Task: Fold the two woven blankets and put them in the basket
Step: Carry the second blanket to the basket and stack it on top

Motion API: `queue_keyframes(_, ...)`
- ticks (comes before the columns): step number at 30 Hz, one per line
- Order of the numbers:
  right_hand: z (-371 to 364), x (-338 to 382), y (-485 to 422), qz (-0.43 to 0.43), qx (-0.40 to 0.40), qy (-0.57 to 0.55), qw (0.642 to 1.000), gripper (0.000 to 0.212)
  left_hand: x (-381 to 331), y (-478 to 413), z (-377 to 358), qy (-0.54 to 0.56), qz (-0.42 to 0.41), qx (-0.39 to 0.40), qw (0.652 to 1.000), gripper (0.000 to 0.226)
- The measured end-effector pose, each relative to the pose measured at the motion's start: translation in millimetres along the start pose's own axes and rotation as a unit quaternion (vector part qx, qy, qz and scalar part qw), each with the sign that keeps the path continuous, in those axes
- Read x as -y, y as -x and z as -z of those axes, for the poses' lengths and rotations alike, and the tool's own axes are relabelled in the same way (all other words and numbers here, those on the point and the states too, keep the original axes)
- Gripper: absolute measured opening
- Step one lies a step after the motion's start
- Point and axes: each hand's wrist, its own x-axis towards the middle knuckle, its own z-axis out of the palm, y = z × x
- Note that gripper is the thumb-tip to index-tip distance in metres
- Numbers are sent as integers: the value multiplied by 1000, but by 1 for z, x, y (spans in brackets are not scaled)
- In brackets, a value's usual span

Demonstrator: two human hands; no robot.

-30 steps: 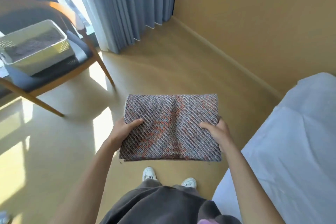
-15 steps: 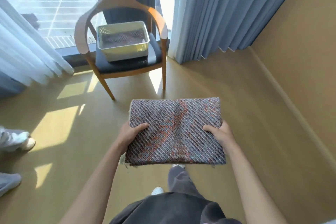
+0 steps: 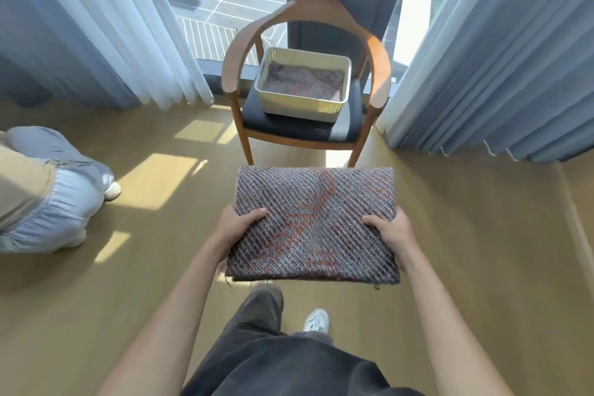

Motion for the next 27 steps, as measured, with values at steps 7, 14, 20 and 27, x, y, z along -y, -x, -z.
queue_keyframes(7,-33,56,-73,-4,15,8,1000,52,-45,-79,26,8,25,-14,1000,62)
queue_keyframes(14,-78,126,-154,-15,-6,5,1000,50,-120,-180,54,4,38,16,999,66)
queue_keyframes(20,-104,178,-208,5,-30,24,999,44,-181,-246,64,0,40,21,999,40)
queue_keyframes(27,-105,217,-271,-15,-68,-13,997,41,-234,-315,48,-18,29,47,998,48)
